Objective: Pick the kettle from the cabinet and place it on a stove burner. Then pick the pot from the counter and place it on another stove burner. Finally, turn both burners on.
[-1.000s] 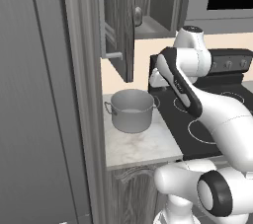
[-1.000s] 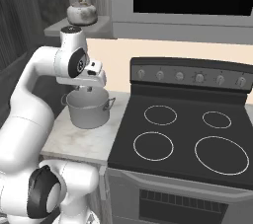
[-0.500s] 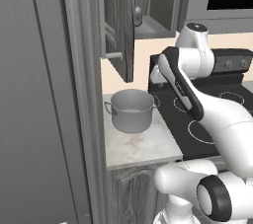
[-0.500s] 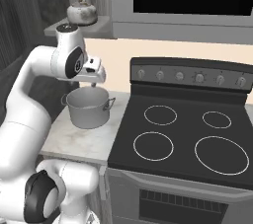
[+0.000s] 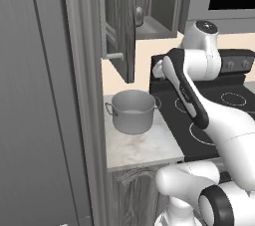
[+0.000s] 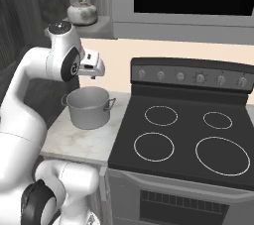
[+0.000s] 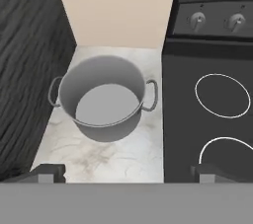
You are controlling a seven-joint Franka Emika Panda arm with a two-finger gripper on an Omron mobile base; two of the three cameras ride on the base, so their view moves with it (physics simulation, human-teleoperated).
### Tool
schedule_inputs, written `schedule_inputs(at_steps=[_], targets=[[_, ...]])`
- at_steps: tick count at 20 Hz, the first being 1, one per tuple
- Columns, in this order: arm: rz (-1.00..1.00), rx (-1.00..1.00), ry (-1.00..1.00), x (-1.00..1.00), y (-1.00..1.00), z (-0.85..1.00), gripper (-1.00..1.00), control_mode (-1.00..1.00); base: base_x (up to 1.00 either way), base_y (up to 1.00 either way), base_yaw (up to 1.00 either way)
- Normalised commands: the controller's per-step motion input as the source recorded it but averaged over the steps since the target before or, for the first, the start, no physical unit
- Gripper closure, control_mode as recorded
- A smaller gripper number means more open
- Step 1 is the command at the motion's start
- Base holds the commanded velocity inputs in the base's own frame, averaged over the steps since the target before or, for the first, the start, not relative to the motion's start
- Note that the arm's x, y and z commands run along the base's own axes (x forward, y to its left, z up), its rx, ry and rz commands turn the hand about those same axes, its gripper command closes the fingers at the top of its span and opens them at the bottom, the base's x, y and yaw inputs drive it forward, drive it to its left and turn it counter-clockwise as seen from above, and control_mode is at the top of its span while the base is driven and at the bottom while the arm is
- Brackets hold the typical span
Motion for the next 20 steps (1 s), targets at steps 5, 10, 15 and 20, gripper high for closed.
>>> schedule_inputs(at_steps=[5, 10, 15, 20], targets=[[0.02, 0.0, -0.25, 0.0, 0.0, 0.31, -1.0, -1.0, 0.0, 0.0, 0.0], [0.01, 0.0, -0.27, -0.01, 0.01, 0.37, -1.0, -1.0, 0.0, 0.0, 0.0], [0.01, 0.0, -0.26, 0.0, 0.05, 0.42, -1.0, -1.0, 0.0, 0.0, 0.0], [0.0, 0.0, -0.22, 0.0, 0.04, 0.45, -1.0, -1.0, 0.0, 0.0, 0.0]])
